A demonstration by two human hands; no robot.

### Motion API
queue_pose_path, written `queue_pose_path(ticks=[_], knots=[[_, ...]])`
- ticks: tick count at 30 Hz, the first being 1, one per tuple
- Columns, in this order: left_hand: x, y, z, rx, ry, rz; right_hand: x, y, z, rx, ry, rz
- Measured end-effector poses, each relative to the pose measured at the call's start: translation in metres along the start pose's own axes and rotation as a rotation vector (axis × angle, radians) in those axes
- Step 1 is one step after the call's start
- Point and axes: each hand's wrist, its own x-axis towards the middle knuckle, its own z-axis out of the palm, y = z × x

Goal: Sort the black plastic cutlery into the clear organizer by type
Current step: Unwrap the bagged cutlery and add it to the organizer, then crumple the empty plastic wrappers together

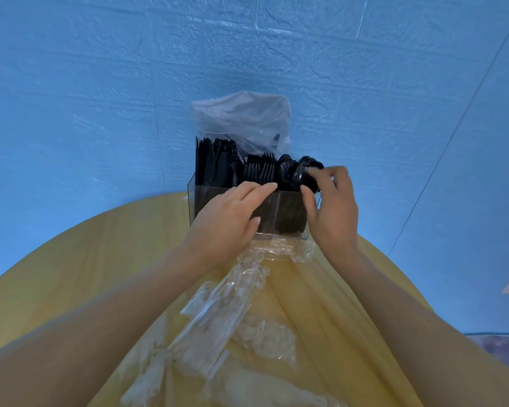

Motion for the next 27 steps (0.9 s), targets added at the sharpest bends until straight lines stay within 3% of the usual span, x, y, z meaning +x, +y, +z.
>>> queue_pose_path(ticks=[6,9,13,17,23,27], knots=[[-0.031,-0.003,-0.022,-0.108,-0.154,-0.16,-0.037,-0.009,0.009,-0.062,-0.658,0.028],[-0.047,0.002,-0.031,-0.089,-0.332,-0.28,-0.047,-0.011,0.012,-0.148,-0.823,0.078],[-0.069,0.018,-0.036,0.004,-0.624,-0.4,-0.051,-0.013,-0.002,-0.133,-0.741,0.148],[-0.076,0.03,-0.03,0.103,-0.758,-0.33,-0.05,-0.016,-0.03,-0.01,-0.614,0.264],[-0.072,0.034,-0.021,0.021,-0.752,-0.34,-0.063,-0.028,-0.087,0.186,-0.545,0.407],[-0.067,0.035,-0.022,-0.067,-0.569,-0.414,-0.076,-0.039,-0.111,0.298,-0.548,0.48]])
